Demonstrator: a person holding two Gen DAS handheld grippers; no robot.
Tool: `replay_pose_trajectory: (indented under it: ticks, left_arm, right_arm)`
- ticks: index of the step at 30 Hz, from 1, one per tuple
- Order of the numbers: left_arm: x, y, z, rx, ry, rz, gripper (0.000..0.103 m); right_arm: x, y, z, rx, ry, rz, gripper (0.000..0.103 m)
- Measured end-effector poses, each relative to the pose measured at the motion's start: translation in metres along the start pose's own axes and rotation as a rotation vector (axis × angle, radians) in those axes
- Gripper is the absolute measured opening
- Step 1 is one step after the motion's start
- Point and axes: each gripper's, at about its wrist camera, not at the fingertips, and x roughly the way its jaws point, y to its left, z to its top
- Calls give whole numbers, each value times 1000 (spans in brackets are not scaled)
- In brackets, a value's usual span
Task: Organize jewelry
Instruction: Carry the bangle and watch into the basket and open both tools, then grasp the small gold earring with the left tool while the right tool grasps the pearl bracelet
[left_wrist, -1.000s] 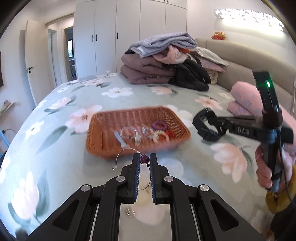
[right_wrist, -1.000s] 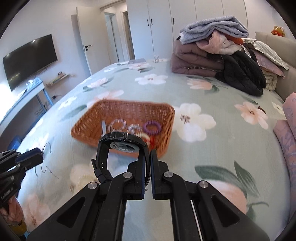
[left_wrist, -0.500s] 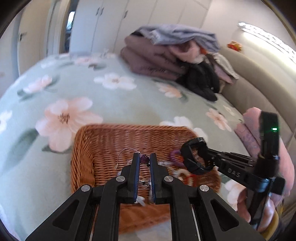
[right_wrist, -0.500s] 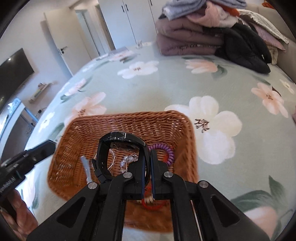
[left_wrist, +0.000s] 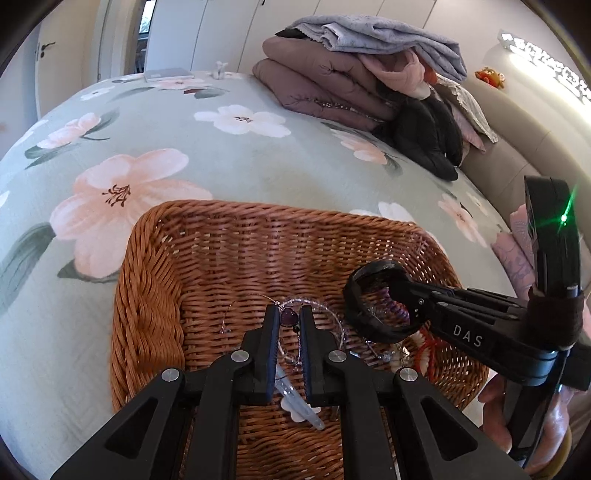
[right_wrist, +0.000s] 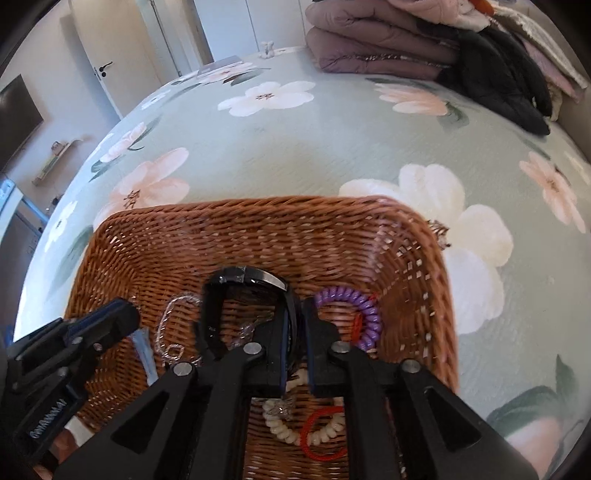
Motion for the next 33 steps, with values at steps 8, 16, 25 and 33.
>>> replay_pose_trajectory:
  ticks: [8,16,25,33]
  left_arm:
    - [-33,-10,-8,6,-52,-24,46]
    - [-101,-27,-23,10,-156,-46,62]
    - [-205,-10,-113,-77,-262,56,67]
    - [-213,9,-196,-199,-203,142,67]
  right_arm:
    - [-37,4,-2,-17,-84,32,38]
    - [-95,2,-17,-15,-207,129,38]
    - [-154,-7,-89,-171,-392,223,67]
    - [-151,15,-134,-377,-315,316,67]
